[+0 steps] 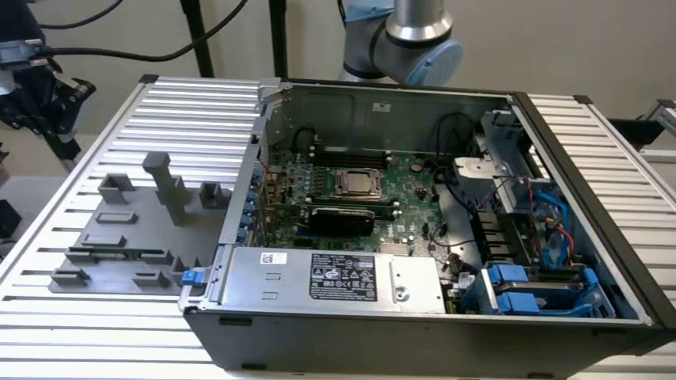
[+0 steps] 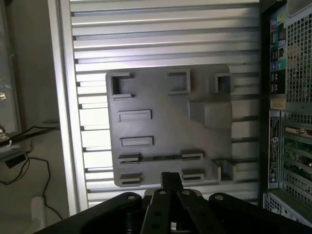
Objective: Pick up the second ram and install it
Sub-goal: 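Reach for the second ram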
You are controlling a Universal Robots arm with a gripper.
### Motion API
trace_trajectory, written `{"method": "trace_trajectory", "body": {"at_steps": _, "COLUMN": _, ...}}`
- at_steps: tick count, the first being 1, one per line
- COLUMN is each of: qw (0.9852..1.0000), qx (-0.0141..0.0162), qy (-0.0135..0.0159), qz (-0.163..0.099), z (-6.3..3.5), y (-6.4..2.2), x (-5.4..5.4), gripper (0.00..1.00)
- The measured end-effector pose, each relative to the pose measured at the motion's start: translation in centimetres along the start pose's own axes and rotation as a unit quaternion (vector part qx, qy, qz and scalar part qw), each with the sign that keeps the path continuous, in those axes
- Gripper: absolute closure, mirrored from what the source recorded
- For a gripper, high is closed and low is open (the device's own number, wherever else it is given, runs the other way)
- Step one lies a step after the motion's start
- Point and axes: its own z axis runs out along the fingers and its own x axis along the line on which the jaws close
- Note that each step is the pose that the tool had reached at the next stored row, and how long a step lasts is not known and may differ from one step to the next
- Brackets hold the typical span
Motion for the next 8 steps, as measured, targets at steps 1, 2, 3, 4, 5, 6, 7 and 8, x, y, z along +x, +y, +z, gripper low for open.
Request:
{"method": "trace_trajectory", "body": {"at_steps": 1, "qw": 1.0, "qx": 0.0, "qy": 0.0, "qz": 0.0, "z": 0.06, "y": -0.05, "x": 0.29, "gripper": 0.89}}
{"method": "trace_trajectory", "body": {"at_steps": 2, "qw": 1.0, "qx": 0.0, "qy": 0.0, "qz": 0.0, "z": 0.07, "y": -0.06, "x": 0.38, "gripper": 0.89}}
{"method": "trace_trajectory", "body": {"at_steps": 3, "qw": 1.0, "qx": 0.0, "qy": 0.0001, "qz": 0.0, "z": 0.06, "y": -0.06, "x": 0.38, "gripper": 0.89}}
{"method": "trace_trajectory", "body": {"at_steps": 4, "qw": 1.0, "qx": 0.0, "qy": 0.0, "qz": 0.0, "z": 0.07, "y": -0.06, "x": 0.38, "gripper": 0.89}}
{"method": "trace_trajectory", "body": {"at_steps": 5, "qw": 1.0, "qx": 0.0, "qy": 0.0001, "qz": 0.0, "z": 0.07, "y": -0.06, "x": 0.38, "gripper": 0.89}}
{"method": "trace_trajectory", "body": {"at_steps": 6, "qw": 1.0, "qx": 0.0, "qy": 0.0001, "qz": 0.0, "z": 0.06, "y": -0.06, "x": 0.38, "gripper": 0.89}}
{"method": "trace_trajectory", "body": {"at_steps": 7, "qw": 1.0, "qx": 0.0001, "qy": 0.0001, "qz": 0.0, "z": 0.06, "y": -0.06, "x": 0.38, "gripper": 0.89}}
{"method": "trace_trajectory", "body": {"at_steps": 8, "qw": 1.0, "qx": 0.0, "qy": 0.0001, "qz": 0.0, "z": 0.06, "y": -0.06, "x": 0.38, "gripper": 0.89}}
